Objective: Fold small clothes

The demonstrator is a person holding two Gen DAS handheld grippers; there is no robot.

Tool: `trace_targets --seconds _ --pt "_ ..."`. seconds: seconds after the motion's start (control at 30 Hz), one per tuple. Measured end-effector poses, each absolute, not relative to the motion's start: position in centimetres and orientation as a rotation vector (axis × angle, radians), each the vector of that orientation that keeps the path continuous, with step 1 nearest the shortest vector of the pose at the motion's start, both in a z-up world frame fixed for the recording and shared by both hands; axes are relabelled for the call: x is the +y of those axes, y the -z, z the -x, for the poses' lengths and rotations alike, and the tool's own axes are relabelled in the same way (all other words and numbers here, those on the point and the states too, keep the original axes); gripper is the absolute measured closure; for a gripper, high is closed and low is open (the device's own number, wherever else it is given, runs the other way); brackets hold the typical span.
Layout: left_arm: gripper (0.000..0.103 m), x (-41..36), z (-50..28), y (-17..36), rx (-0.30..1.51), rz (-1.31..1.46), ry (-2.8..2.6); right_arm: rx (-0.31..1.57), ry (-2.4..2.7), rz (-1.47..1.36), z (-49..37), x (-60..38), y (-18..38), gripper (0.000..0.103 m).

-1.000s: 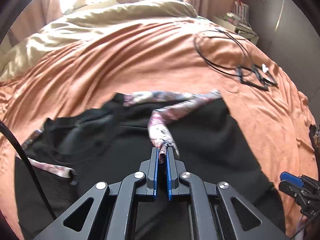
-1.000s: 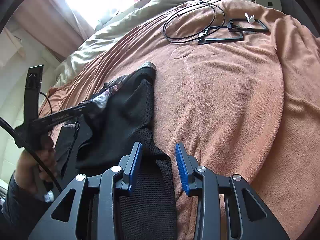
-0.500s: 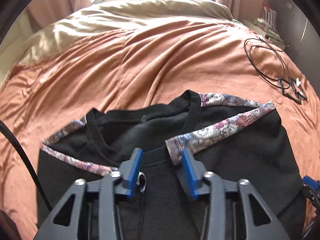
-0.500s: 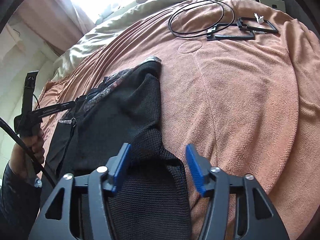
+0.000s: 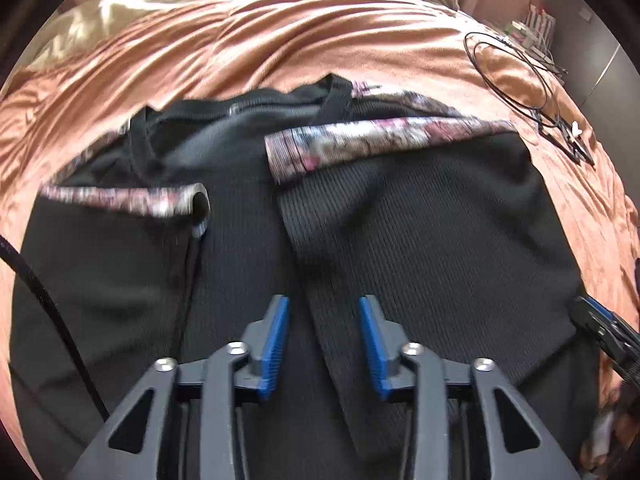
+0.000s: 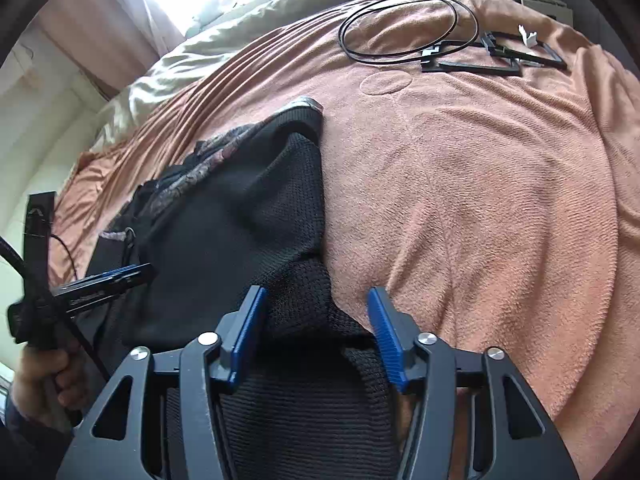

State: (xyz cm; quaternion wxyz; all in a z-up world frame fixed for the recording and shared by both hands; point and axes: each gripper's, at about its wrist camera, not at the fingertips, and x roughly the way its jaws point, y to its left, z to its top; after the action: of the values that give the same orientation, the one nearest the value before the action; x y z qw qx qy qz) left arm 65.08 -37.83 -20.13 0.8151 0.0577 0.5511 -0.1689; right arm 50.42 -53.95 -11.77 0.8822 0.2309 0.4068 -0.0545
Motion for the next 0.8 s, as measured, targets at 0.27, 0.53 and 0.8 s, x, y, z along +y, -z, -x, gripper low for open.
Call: trace_targets --seconds 0.27,0.53,0.8 --pt "0.092 -38.0 -60.7 20.1 1.210 -0.100 0.362 0.856 0.106 -0.516 -48.9 -54.6 11.3 0.065" --pt "0.098 -38.5 -58.5 19.3 1.225 -0.142 0.338 0.818 0.047 -0.607 -46.4 -56.6 10.3 0.064" --pt "0.097 -38.4 -58.0 18.9 1.190 -0.187 0.324 0.799 0.011 -0.604 -45.3 -56.5 9.9 0.064"
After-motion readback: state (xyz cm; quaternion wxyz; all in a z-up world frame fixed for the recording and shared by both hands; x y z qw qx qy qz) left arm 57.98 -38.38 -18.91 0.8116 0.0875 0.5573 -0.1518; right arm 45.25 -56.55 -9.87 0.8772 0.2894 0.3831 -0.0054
